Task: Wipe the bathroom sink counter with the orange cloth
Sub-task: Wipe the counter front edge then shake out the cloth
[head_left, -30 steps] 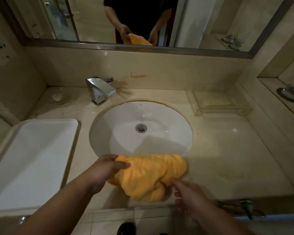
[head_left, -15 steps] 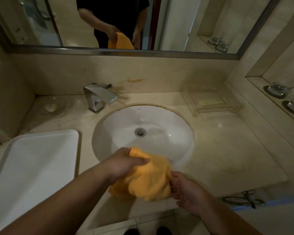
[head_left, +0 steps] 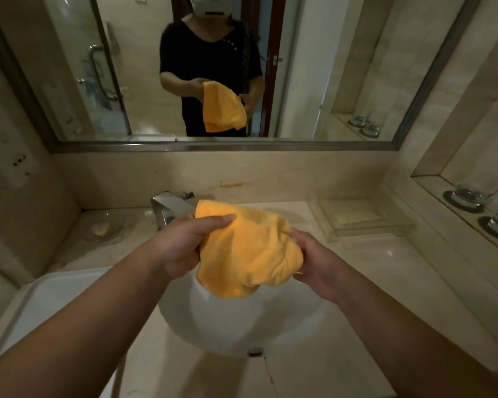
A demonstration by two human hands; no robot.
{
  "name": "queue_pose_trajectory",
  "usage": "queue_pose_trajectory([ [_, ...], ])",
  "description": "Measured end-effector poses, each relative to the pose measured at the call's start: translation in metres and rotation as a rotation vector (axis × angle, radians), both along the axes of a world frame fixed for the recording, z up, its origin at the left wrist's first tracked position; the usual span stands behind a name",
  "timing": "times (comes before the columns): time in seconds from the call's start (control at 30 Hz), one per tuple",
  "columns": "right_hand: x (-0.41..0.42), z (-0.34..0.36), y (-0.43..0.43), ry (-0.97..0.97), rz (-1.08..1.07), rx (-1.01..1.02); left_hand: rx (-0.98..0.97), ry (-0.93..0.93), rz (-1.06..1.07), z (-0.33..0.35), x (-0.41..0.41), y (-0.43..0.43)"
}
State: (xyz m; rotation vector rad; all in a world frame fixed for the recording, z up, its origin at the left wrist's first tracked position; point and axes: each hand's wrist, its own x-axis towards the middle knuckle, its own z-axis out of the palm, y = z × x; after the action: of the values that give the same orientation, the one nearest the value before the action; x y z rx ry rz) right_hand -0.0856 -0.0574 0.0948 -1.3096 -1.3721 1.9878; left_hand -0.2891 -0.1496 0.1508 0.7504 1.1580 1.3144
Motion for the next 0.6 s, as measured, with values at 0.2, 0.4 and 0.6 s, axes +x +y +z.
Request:
queue_pose_trajectory([
  [0.2,0.000,0.013,0.005,0.052,-0.024,0.154,-0.087,0.008,0.070,0.002,0.010,0.005],
  [0.4,0.002,0.036,0.023,0.146,-0.010,0.342,-0.228,0.084,0.266,-0.006,0.005,0.014],
  [0.6,0.010,0.044,0.043,-0.181,0.211,0.600,-0.311,0.268,0.308,-0.010,-0.002,0.025],
])
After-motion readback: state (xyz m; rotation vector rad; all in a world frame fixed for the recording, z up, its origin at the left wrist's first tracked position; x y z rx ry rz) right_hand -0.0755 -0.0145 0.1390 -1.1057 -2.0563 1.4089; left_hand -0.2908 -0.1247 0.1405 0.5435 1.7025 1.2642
